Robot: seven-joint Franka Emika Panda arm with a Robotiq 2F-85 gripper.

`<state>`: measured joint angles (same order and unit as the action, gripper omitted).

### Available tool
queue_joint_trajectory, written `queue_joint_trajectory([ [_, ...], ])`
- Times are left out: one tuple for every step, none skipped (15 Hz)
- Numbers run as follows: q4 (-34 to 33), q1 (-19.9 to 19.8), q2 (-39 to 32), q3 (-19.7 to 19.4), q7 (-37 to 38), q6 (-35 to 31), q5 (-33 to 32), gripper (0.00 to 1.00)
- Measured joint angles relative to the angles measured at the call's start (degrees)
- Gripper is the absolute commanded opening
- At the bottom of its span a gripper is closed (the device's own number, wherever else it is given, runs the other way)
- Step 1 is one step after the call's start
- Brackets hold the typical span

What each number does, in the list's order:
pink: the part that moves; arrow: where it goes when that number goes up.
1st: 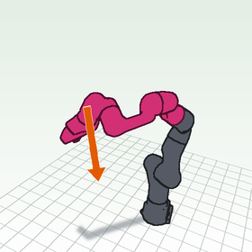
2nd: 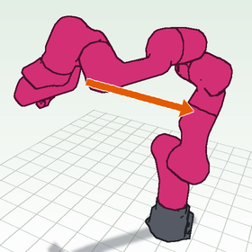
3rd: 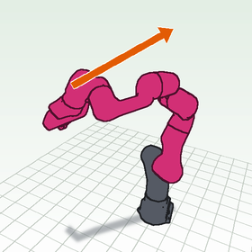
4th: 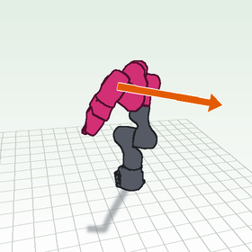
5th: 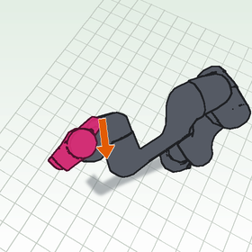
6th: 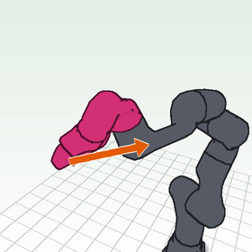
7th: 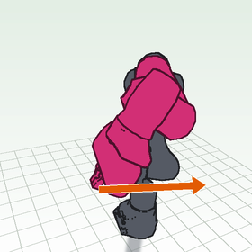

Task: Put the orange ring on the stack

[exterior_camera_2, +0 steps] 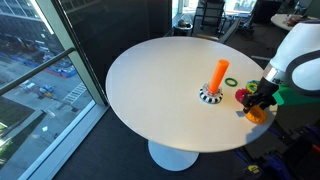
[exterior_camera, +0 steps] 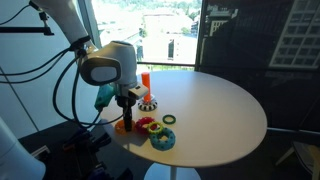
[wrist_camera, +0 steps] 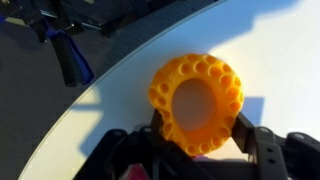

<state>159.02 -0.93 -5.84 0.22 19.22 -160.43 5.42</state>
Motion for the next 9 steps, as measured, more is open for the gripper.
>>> queue_joint_trajectory([
  [-0.03, 0.03, 0.2, 0.0, -0.34, 0.0, 0.01, 0.68],
  [-0.07, 0.08, 0.45, 0.02, -0.63, 0.08, 0.01, 0.68],
  [-0.15, 0.19, 0.76, 0.04, -0.94, 0.27, 0.01, 0.68],
  [-0.21, 0.26, 1.21, 0.09, -1.35, 0.63, 0.01, 0.67],
  [-0.24, 0.31, 1.81, 0.15, -1.65, 1.1, 0.02, 0.66],
  [-0.23, 0.4, 2.49, 0.19, -1.82, 1.62, 0.02, 0.67],
  [-0.24, 0.58, 3.28, 0.22, -1.87, 2.3, 0.02, 0.66],
  [-0.24, 0.82, 4.12, 0.24, -1.87, 2.99, 0.02, 0.66],
  [-0.23, 1.06, 5.02, 0.28, -1.87, 3.65, 0.02, 0.65],
])
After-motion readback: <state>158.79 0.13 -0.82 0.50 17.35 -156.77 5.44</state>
